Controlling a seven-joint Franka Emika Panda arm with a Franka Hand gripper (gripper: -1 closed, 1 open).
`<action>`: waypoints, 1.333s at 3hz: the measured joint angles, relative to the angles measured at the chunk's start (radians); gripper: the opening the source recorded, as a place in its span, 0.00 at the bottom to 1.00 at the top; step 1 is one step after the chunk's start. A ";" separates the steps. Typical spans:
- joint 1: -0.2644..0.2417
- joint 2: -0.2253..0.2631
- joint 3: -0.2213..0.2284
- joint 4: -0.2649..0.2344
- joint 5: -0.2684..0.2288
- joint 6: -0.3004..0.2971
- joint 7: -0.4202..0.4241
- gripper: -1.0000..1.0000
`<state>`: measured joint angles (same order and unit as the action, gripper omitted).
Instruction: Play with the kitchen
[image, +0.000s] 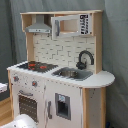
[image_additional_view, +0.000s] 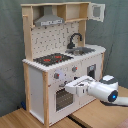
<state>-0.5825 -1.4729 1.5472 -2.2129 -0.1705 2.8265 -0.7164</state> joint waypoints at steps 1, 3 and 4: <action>-0.050 0.002 0.007 -0.044 0.000 0.074 -0.028 1.00; -0.196 0.002 0.004 0.023 0.001 0.176 -0.039 1.00; -0.283 0.002 0.017 0.071 0.001 0.187 -0.050 1.00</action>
<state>-0.8655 -1.4706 1.5638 -2.1424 -0.1691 3.0134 -0.7665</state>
